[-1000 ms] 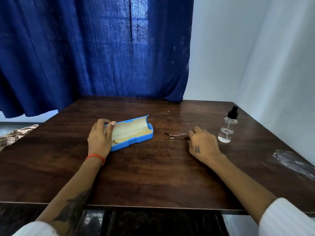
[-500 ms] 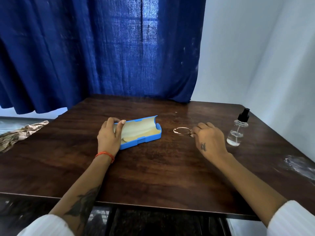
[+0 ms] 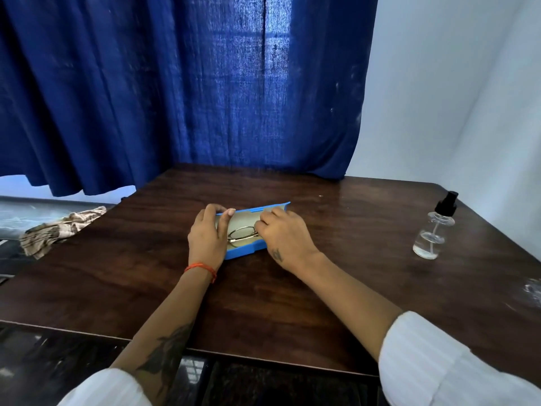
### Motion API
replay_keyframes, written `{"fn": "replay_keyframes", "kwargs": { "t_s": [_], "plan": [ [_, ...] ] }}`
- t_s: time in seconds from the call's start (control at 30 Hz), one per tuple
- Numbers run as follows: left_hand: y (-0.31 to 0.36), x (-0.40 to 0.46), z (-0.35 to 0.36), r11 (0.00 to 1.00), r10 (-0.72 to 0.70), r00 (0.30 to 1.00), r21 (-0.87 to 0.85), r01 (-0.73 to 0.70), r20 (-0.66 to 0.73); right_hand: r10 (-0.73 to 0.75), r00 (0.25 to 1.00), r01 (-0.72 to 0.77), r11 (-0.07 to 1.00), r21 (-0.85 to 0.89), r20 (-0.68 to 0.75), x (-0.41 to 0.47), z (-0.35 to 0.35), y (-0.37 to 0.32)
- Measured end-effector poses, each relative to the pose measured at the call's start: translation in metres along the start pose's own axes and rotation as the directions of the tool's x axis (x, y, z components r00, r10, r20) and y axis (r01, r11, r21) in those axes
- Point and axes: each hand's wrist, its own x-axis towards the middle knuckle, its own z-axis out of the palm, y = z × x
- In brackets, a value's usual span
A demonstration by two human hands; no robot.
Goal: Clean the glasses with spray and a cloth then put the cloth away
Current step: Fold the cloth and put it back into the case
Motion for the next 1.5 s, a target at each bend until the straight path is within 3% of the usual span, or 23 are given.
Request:
{"fn": "replay_keyframes", "kwargs": {
  "t_s": [0.23,0.37,0.5,0.57,0.63,0.7,0.77,0.87,1.03,1.17,1.37,1.5],
  "plan": [
    [0.0,-0.001,0.001,1.0,0.02,1.0,-0.005,-0.02,0.004,0.002,0.973,-0.008,1.0,0.025,0.23,0.005,0.012,-0.003],
    [0.003,-0.001,0.001,1.0,0.006,1.0,-0.001,-0.006,0.02,0.052,0.966,-0.087,0.988,0.125,0.255,0.0,0.012,-0.002],
    [0.004,-0.002,-0.001,1.0,0.003,0.999,0.02,-0.004,0.047,0.268,0.962,-0.268,0.898,0.348,0.049,-0.013,0.008,0.0],
    [0.004,-0.003,-0.003,1.0,0.018,0.998,0.019,-0.019,0.058,0.414,0.903,-0.314,0.82,0.478,-0.118,-0.015,0.001,0.003],
    [0.006,-0.005,-0.004,0.997,0.078,0.994,-0.007,-0.078,0.074,0.454,0.863,-0.306,0.82,0.483,-0.224,-0.009,-0.003,0.012],
    [0.007,-0.008,-0.006,0.988,0.152,0.982,-0.032,-0.149,0.113,0.417,0.902,-0.328,0.83,0.451,-0.113,0.001,0.0,0.026],
    [0.009,-0.012,-0.008,0.983,0.181,0.971,-0.06,-0.174,0.154,0.353,0.923,-0.385,0.814,0.435,0.156,0.008,0.008,0.036],
    [0.009,-0.016,-0.011,0.986,0.148,0.966,-0.105,-0.128,0.211,0.293,0.858,-0.484,0.735,0.474,0.422,0.004,0.021,0.041],
    [0.008,-0.021,-0.015,0.989,0.146,0.937,-0.07,-0.13,0.317,0.292,0.876,-0.458,0.752,0.474,0.384,-0.018,0.029,0.038],
    [0.008,-0.024,-0.015,0.983,0.183,0.921,-0.029,-0.184,0.345,0.296,0.893,-0.391,0.883,0.259,0.339,-0.033,0.033,0.033],
    [0.009,-0.026,-0.011,0.98,0.148,0.896,0.056,-0.189,0.419,0.289,0.889,-0.393,0.88,0.266,0.356,-0.047,0.041,0.025],
    [0.01,-0.027,-0.01,0.974,0.138,0.88,0.1,-0.205,0.454,0.261,0.85,-0.411,0.872,0.265,0.457,-0.048,0.039,0.027]
  ]
}}
